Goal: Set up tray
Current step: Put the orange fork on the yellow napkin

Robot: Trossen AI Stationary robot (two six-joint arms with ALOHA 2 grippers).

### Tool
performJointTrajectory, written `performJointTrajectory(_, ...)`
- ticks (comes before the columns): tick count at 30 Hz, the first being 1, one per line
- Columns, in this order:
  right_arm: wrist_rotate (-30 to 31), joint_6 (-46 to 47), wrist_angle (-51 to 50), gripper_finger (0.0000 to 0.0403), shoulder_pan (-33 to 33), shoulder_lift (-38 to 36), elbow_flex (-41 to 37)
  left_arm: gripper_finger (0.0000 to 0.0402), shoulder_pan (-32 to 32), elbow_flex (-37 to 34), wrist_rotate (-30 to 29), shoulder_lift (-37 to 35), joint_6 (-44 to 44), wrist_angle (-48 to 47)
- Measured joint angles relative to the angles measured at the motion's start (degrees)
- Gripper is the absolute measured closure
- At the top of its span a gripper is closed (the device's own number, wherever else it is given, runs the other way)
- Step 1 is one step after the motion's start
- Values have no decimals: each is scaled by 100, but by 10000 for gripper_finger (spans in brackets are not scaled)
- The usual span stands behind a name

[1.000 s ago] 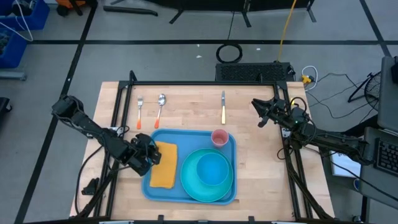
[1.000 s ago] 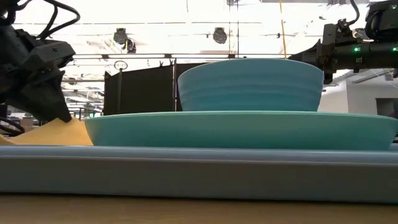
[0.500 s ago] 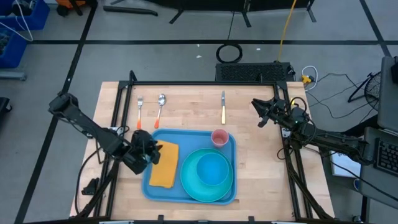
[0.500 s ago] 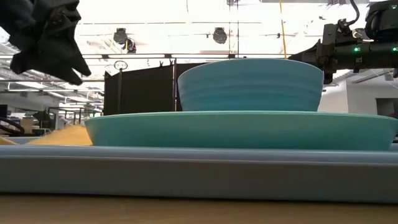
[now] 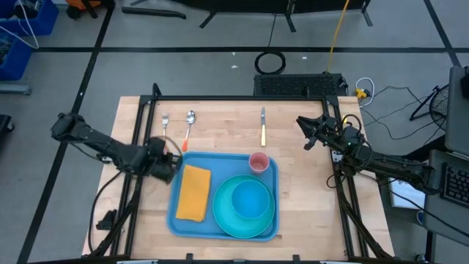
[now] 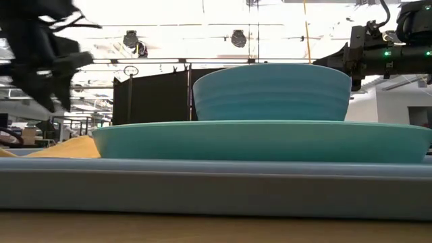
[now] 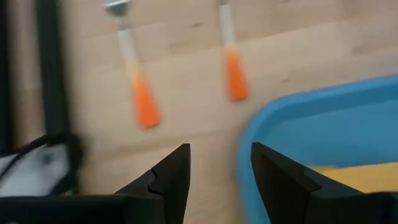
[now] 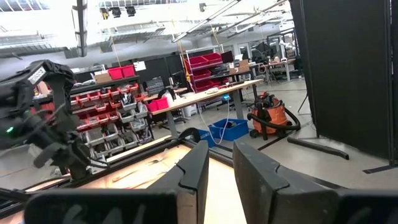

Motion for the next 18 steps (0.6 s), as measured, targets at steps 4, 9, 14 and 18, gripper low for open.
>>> performJointTrajectory(4, 0, 28, 6, 339, 1, -2, -2, 229, 977, 68, 13, -194, 1011, 202)
performJointTrajectory(9, 2, 286, 174, 339, -2, -2, 1, 229, 2205, 241, 221, -350, 2131, 302)
performJointTrajectory(14, 7, 244, 302, 339, -2, -2, -2, 229, 3491, 691, 914, -357, 3574, 405)
performJointTrajectory(18, 24, -16, 293, 339, -2, -2, -2, 229, 4521, 963, 1437, -273, 4346, 529)
